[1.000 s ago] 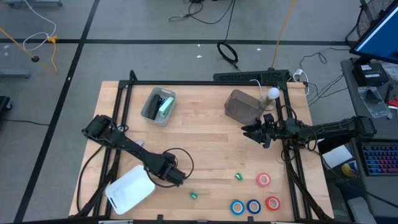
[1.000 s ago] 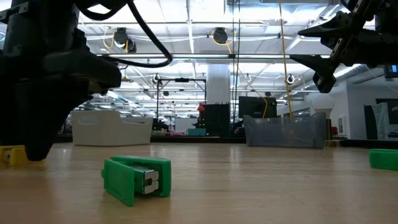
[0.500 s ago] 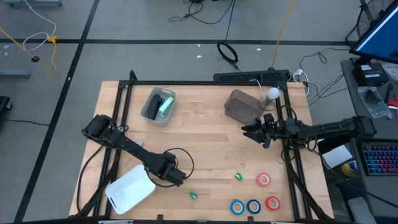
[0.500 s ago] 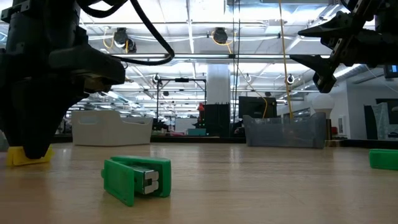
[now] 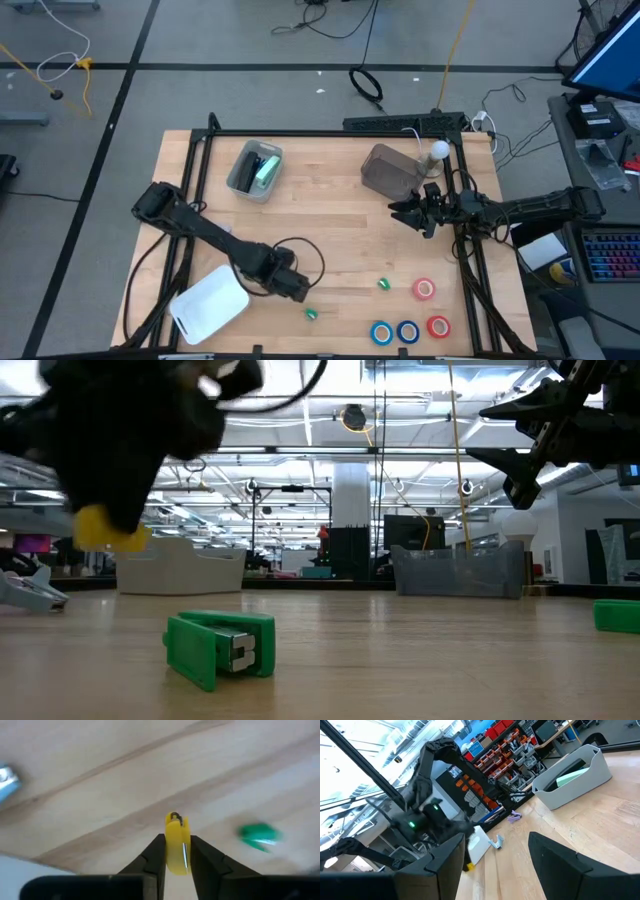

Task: Pick and place Stapler, Stapler remover, tape
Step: Put the small yellow stapler into the gray bin

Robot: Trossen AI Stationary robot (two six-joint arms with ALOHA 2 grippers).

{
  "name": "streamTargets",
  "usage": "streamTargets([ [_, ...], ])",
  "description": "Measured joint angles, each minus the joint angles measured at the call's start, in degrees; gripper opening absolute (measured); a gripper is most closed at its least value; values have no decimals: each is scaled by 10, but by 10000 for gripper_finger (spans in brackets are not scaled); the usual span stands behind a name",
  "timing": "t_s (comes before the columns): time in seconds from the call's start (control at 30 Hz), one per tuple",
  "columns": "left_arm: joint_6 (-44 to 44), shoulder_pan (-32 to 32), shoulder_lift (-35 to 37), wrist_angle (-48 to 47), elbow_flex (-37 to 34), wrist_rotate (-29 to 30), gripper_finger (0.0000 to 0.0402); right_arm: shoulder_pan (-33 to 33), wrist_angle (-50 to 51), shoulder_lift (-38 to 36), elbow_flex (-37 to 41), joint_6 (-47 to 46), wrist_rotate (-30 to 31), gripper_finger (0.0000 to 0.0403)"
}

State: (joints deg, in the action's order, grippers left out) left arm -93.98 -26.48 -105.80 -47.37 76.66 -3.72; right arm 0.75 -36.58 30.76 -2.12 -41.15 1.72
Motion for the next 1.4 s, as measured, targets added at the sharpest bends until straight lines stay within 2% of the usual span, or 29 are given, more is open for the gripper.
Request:
streamTargets([
  [0.2,42,35,35,-61,51,79,75,0,2,0,0,0,-2,212],
  [0.37,97,88,89,-167,61,166,71,0,4,1,0,2,-2,212],
  [0.53,179,179,140,-281,61,241,69,0,9,1,0,2,-2,212],
  [0.67,278,277,164,-308,61,291,76,0,9,1,0,2,0,212],
  [0.83,430,401,170,-291,61,312,72,0,9,1,0,2,0,212],
  [1.03,578,527,157,-223,60,305,73,0,9,1,0,2,0,212],
  [1.2,650,598,129,-175,60,265,72,0,9,1,0,2,0,212],
  [1.4,696,633,69,-139,60,232,73,0,13,1,0,2,0,212],
])
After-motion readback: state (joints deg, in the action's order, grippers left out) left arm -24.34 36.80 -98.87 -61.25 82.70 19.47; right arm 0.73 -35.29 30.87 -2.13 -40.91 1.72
